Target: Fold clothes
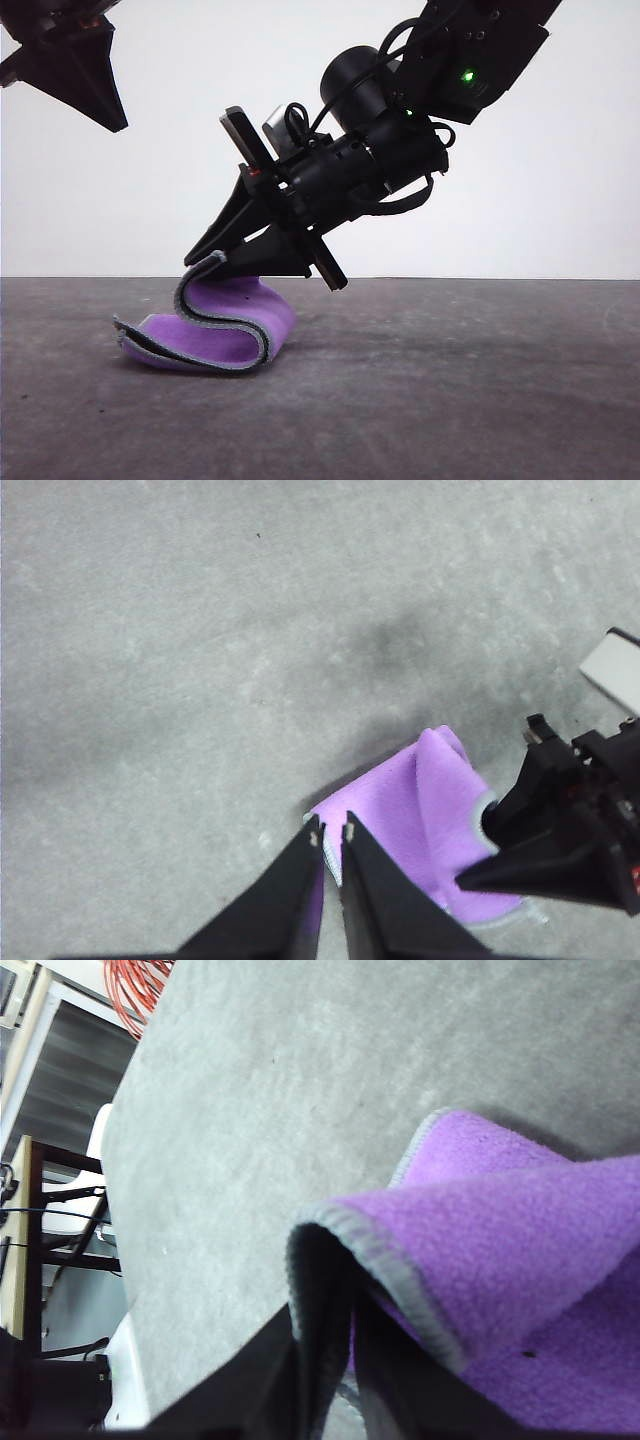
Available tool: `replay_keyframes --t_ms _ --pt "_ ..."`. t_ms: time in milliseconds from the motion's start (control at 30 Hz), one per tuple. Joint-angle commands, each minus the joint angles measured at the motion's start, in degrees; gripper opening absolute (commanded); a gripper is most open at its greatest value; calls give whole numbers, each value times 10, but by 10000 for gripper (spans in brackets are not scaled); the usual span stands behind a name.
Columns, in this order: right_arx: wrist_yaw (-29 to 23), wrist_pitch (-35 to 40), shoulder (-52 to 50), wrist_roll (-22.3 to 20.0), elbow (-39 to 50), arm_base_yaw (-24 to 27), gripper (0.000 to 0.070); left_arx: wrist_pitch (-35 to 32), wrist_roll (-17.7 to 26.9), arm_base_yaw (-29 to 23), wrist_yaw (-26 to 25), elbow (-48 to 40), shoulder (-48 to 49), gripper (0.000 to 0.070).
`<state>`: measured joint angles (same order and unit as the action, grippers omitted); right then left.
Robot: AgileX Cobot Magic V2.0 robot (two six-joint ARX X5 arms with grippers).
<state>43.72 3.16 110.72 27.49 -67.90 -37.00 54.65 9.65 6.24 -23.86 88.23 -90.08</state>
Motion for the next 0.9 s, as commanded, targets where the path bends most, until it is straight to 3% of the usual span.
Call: replay_keyframes --t_ms 0,100,433,733,867 --pt "-1 2 13 2 -12 -9 202 -3 2 0 1 11 -9 27" --pt "-3 3 13 2 -12 -12 290 -3 2 0 1 11 -9 27" --pt "-3 3 13 -7 -12 -9 288 -2 2 0 0 11 -9 27" --pt "15 -1 12 -26 -12 33 90 -1 2 0 0 11 -9 27" --pt "17 -21 4 -41 -12 55 90 2 1 0 1 11 -9 27"
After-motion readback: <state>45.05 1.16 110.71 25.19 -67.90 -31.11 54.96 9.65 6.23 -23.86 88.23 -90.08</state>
